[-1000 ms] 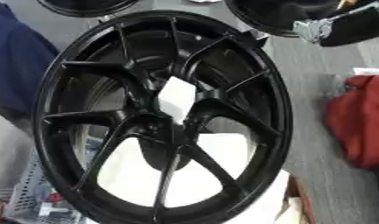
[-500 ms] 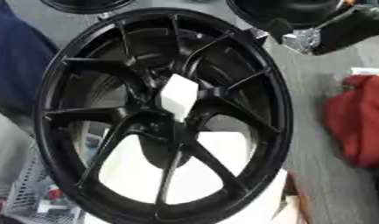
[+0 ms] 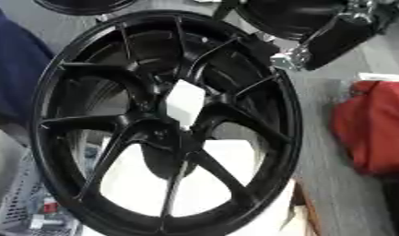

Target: Pull the pin out of the wheel hub.

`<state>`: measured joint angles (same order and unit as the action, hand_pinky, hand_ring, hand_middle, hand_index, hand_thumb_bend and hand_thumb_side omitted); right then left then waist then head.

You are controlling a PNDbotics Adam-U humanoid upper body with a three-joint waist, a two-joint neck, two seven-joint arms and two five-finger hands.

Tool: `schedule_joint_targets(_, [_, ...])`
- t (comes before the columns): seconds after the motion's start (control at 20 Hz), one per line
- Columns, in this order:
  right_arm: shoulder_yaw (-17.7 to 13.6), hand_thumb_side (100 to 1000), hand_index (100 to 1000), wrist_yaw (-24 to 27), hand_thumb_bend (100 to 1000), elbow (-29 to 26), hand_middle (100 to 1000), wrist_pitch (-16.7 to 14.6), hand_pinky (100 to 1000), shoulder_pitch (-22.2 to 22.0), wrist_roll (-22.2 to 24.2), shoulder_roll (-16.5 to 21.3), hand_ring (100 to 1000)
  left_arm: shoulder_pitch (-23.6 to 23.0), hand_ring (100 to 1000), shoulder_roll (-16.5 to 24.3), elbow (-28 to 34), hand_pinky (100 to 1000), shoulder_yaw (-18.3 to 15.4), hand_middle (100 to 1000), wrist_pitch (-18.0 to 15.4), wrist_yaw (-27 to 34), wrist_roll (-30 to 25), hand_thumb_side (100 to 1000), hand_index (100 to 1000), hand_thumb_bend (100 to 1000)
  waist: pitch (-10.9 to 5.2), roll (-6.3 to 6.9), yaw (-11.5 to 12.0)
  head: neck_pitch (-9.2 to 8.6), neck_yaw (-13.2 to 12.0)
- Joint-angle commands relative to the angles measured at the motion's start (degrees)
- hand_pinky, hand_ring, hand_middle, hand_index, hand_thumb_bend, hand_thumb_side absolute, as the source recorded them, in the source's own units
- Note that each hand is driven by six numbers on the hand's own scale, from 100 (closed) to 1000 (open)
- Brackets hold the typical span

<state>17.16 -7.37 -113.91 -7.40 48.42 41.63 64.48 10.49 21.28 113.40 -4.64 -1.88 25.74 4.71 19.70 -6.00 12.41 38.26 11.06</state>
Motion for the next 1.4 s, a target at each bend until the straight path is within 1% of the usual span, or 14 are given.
schedule_joint_targets(0.05, [0.63, 100, 914, 1.22, 100, -0.68, 858, -0.12, 891, 2.29, 1.75, 0.19, 900, 0.47, 526, 1.75, 1.19, 966, 0.02, 638, 0.04, 0.28, -0.25, 920, 807, 226, -0.83, 0.13, 0.12, -1.15, 0.55])
schedule_joint_targets(0.2, [2.09, 100, 914, 2.45, 100, -0.68, 858, 0.02, 892, 4.54, 3.33, -0.90, 900, 0.61, 527, 1.77, 1.19, 966, 0.10, 638, 0.15, 0.29, -0.32, 920, 807, 227, -0.80, -0.06, 0.26, -1.12, 0.65])
schedule_joint_targets(0.45, [4.90, 100, 920, 4.03, 100, -0.68, 870, 0.95, 901, 8.01, 7.04, -2.79, 909, 0.63, 527, 1.78, 1.19, 966, 0.18, 638, 0.41, 0.35, -0.34, 920, 808, 229, -0.97, -0.38, 0.44, -0.55, 0.84])
schedule_joint_targets(0.6, [5.64, 100, 917, 4.82, 100, -0.68, 868, 1.21, 903, 9.22, 9.03, -3.51, 909, 0.73, 528, 1.79, 1.19, 965, 0.21, 638, 0.51, 0.45, -0.36, 917, 808, 231, -1.12, -0.47, 0.52, -0.06, 0.76])
schedule_joint_targets(0.75, [6.20, 100, 922, 5.59, 100, -0.68, 873, 1.13, 907, 9.88, 10.12, -3.92, 914, 0.87, 528, 1.89, 1.19, 965, 0.26, 637, 0.51, 0.57, -0.45, 916, 808, 231, -1.23, -0.54, 0.74, 0.15, 0.68])
schedule_joint_targets(1.1, [8.50, 100, 941, 4.96, 100, -0.68, 886, 1.38, 912, 10.30, 10.34, -4.49, 919, 1.43, 528, 2.04, 1.19, 965, 0.41, 636, 0.56, 0.77, -0.65, 915, 807, 233, -1.01, -1.03, 1.55, 0.29, 0.61])
schedule_joint_targets(1.35, [9.63, 100, 962, 2.73, 157, -0.68, 898, 1.31, 919, 9.98, 10.34, -4.70, 926, 1.55, 526, 1.96, 1.19, 965, 0.48, 635, 0.65, 0.67, -0.72, 912, 807, 222, -0.58, -1.32, 2.09, 0.35, 0.62])
schedule_joint_targets(1.4, [9.75, 100, 962, 2.32, 165, -0.68, 899, 1.25, 920, 9.94, 10.34, -4.77, 927, 1.59, 526, 1.93, 1.19, 965, 0.51, 635, 0.70, 0.62, -0.75, 919, 807, 234, -0.44, -1.41, 2.21, 0.32, 0.62])
